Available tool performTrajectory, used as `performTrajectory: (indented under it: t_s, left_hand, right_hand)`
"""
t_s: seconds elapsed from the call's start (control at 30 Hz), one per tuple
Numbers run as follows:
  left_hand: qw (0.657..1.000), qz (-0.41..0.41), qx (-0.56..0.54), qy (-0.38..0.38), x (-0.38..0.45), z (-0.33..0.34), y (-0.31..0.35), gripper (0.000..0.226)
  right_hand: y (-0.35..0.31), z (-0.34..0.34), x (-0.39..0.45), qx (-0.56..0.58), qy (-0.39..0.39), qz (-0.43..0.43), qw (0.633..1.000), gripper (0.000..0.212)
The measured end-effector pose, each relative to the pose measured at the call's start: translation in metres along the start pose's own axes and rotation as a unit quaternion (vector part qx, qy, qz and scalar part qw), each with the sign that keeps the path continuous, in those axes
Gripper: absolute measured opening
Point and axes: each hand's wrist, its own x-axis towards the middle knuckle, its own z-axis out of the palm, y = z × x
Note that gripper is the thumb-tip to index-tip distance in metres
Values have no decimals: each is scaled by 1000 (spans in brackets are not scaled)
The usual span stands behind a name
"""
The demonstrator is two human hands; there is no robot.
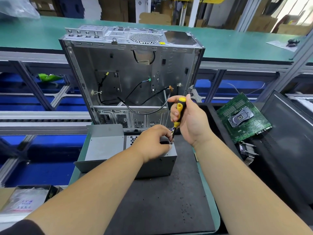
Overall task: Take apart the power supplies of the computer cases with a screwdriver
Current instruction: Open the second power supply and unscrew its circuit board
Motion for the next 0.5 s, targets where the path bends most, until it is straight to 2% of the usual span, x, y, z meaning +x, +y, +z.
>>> performTrajectory:
  t_s: [0.13,0.2,0.37,0.5]
  left_hand:
    - [1000,4,1,5,-1,0,1,25]
    - [1000,6,-1,5,-1,1,1,23]
    - [999,-8,-33,29,-1,4,1,19]
    - [999,-8,4,38,3,1,6,12]
  right_hand:
    - [-1,-3,-1,-66,15,-15,998,24]
    - [-1,-7,-2,-90,15,-29,995,17]
    - [-4,-8,-9,-126,-13,-21,992,20]
    - [-8,-9,-11,-250,16,-49,967,25]
